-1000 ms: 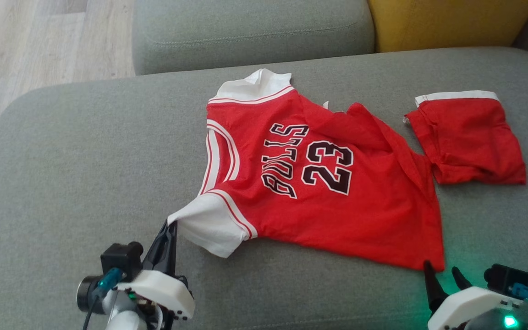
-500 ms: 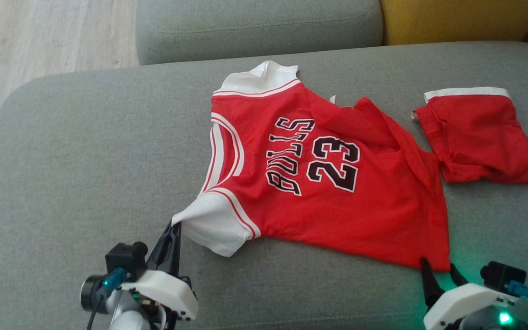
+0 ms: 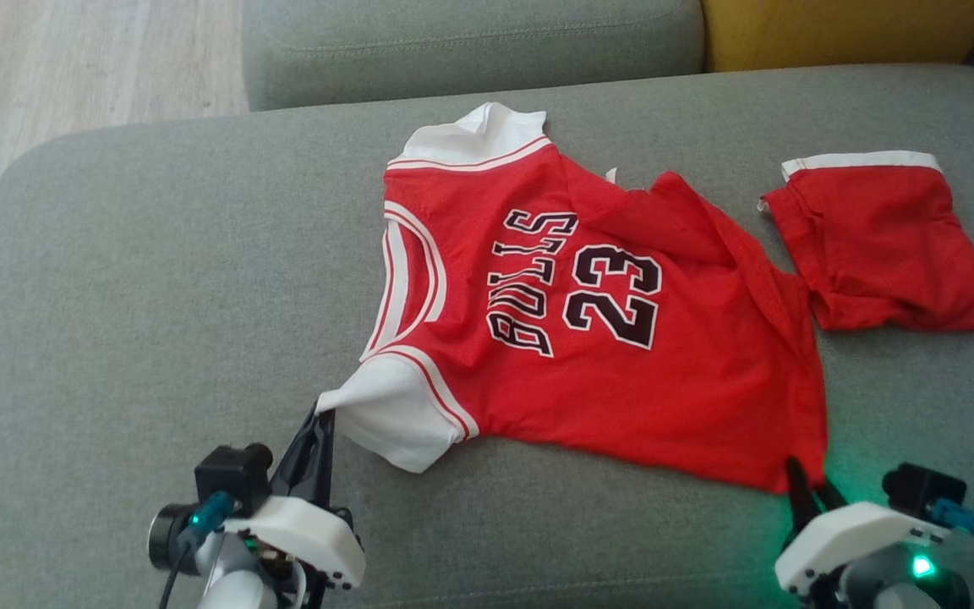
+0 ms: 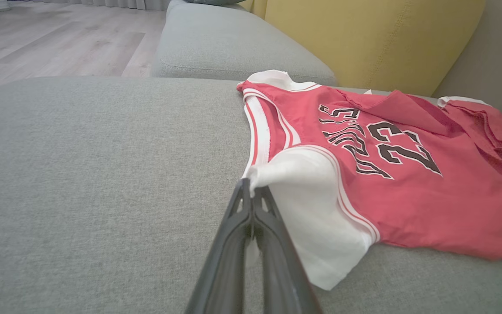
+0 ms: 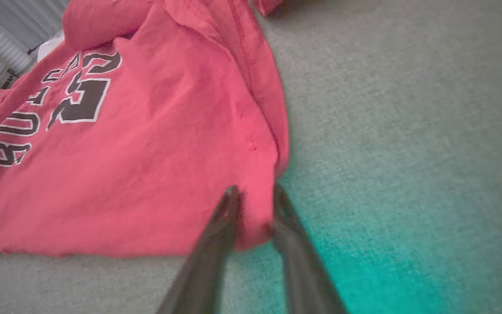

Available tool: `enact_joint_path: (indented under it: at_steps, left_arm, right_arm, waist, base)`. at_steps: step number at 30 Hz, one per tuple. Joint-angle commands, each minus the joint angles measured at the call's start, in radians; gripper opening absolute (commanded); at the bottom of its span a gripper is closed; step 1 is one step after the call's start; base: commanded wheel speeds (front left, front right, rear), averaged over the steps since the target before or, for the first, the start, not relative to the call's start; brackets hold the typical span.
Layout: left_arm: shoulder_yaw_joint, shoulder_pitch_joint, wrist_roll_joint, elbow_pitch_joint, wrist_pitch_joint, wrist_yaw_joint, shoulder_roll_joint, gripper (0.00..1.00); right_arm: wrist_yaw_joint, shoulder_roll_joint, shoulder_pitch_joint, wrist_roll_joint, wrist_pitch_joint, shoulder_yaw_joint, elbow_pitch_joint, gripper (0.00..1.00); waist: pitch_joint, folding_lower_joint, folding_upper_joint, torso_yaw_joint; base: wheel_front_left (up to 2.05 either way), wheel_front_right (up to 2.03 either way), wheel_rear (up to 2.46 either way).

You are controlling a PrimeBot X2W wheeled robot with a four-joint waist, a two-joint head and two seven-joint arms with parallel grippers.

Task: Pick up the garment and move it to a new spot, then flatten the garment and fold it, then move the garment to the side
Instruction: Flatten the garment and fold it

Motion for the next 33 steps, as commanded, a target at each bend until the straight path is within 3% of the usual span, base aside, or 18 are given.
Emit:
enact_joint_path:
  at_steps: [1,10,14,23,28,33]
  left_arm:
    - [0.04,-0.057,0.013,-0.033,-0.013,-0.007,0.002,0.0]
    - [0.092,-0.07,-0.007,-0.056,-0.013,-0.018,0.003,0.0]
    - [0.099,-0.087,-0.006,-0.105,-0.013,-0.041,0.01,0.0]
    - [0.183,-0.236,-0.188,-0.299,0.01,-0.071,0.005,0.0]
    - [0.224,-0.34,-0.279,-0.451,0.069,-0.06,0.004,0.0]
    - [0.243,-0.404,-0.347,-0.612,0.127,-0.011,0.003,0.0]
  right_arm:
    - [-0.001,-0.006,-0.043,0.001,-0.002,0.037,-0.018,0.0]
    - [-0.001,-0.006,-0.078,-0.018,-0.053,0.053,-0.076,0.0]
    - [-0.001,-0.006,-0.1,-0.021,-0.068,0.095,-0.183,0.0]
    - [-0.001,-0.04,-0.22,-0.057,-0.037,0.162,-0.48,0.0]
    - [-0.001,-0.08,-0.307,-0.043,-0.022,0.192,-0.61,0.0]
    - [-0.001,-0.086,-0.353,-0.046,0.003,0.182,-0.719,0.0]
  waist:
    - [0.003,0.0,0.0,-0.001]
    - [-0.015,0.0,0.0,-0.001]
    - [-0.039,0.0,0.0,-0.006]
    - [-0.076,0.0,0.0,-0.01]
    - [-0.096,0.0,0.0,-0.001]
    - [-0.11,0.0,0.0,0.007]
  base:
    - [0.0,0.0,0.0]
    - [0.0,0.0,0.0]
    - [0.0,0.0,0.0]
    - [0.0,0.0,0.0]
    - [0.0,0.0,0.0]
    - [0.0,0.0,0.0]
